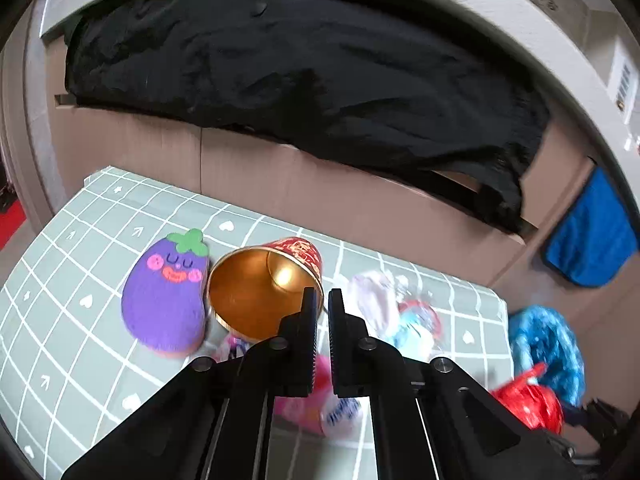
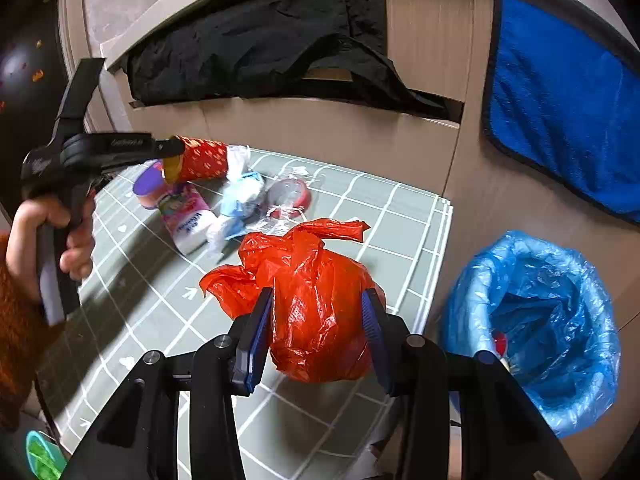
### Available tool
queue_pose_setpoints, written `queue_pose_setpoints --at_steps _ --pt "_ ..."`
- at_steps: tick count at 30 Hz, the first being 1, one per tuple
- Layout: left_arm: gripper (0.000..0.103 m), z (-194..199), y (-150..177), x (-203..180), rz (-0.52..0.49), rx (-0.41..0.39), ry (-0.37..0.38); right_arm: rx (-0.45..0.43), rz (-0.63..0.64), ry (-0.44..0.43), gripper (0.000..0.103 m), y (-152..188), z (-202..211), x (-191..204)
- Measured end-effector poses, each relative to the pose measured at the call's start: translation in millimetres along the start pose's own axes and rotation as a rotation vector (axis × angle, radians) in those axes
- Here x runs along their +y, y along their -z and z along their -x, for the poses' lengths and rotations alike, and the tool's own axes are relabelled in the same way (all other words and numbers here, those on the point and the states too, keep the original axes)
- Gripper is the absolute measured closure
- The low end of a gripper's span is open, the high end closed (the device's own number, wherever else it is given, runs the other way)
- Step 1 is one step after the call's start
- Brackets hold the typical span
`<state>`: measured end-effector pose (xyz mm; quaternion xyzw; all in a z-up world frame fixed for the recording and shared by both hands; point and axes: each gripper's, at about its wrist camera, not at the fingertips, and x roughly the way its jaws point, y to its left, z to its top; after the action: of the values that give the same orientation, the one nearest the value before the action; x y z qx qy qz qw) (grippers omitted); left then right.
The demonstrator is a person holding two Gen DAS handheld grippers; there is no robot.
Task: Collect trash
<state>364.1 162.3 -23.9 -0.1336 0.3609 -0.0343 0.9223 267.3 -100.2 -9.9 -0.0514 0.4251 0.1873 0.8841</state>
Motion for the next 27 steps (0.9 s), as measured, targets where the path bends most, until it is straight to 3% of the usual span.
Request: queue_pose_setpoints --at_steps 12,15,22,23,25,27 --pt "0.098 87 62 -25 -0.072 -0.047 0.060 -0.004 0.018 0.008 0.064 4 12 12" --pt "0.098 92 69 -23 -0.078 -0.049 0.057 -0.001 0.018 0.010 0.064 7 13 11" --pt "0.095 64 73 -2 0.034 0.026 0.055 0.013 0.011 0.014 0.064 15 4 11" --pt "0.093 60 74 1 0.049 0.031 0.062 0.013 0.013 0.016 0.064 16 3 12" --pt "0.071 51 75 8 0.091 0.039 0.078 0.010 0.019 0.021 0.064 17 1 13" --pt "0.061 48 73 16 0.135 0.014 0.068 0.009 0.023 0.022 0.060 18 -1 14"
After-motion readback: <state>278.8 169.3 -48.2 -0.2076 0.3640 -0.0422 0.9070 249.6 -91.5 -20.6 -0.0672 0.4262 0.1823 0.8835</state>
